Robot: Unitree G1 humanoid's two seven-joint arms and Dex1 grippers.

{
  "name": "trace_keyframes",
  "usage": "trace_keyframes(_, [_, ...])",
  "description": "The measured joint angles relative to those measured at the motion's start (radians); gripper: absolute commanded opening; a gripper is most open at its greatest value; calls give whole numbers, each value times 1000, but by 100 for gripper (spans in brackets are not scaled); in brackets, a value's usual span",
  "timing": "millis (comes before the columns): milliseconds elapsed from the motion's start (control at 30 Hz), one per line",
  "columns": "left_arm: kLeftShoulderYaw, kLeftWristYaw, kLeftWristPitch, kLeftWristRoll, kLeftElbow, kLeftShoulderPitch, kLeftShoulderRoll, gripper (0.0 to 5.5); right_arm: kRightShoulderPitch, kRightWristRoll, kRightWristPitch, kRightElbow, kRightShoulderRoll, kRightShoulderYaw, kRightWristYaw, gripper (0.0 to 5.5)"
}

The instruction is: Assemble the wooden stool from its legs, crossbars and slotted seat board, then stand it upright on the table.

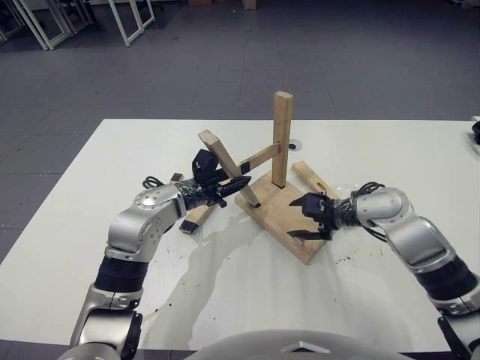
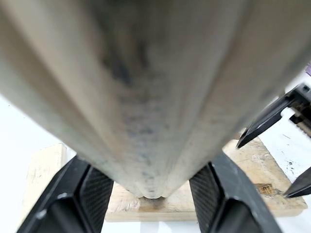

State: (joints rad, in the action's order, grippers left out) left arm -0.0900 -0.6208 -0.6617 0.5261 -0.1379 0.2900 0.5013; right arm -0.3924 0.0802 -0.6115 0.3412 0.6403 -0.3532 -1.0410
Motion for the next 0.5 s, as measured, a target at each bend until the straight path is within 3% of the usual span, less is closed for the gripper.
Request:
trace_keyframes(100, [-11,4,-10,-2,0,17,5,203,-163,92,-74,-29,-84,141,71,362])
trace_keyframes(233, [-25,13,-19,-8,0,28,9,203,-340,107,51,-196,-249,206,227,289])
trace_keyframes(400, [-43,15,-30,-14,14,52,12,203,-435,-77,436,-570,-387,36,306,189])
trace_keyframes(500, [-54,17,-35,-22,19,60,12,203,-450,-191,631,-796,-405,-89,284,146])
